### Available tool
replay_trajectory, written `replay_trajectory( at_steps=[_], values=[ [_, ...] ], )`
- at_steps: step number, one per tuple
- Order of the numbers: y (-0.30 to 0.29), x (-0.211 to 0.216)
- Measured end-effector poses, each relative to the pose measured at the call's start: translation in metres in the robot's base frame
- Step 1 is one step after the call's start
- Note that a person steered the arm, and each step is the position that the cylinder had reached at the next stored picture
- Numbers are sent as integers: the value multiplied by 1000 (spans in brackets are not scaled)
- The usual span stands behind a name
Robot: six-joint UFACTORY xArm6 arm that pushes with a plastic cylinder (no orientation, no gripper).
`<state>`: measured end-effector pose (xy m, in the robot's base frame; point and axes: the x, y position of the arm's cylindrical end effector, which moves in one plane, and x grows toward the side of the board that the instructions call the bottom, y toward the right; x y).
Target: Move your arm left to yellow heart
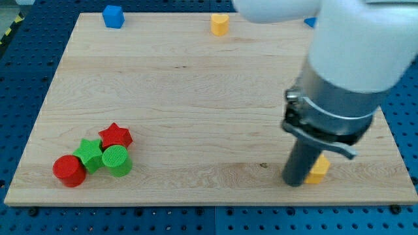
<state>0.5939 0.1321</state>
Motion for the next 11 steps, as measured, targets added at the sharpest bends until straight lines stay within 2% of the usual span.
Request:
replay_trajectory(
  at_steps=[2,3,4,5,9,11],
  values=[
    [82,0],
    [73,-11],
    [33,-38],
    [-15,-82],
    [-182,-325],
    [-179,-368]
  ],
)
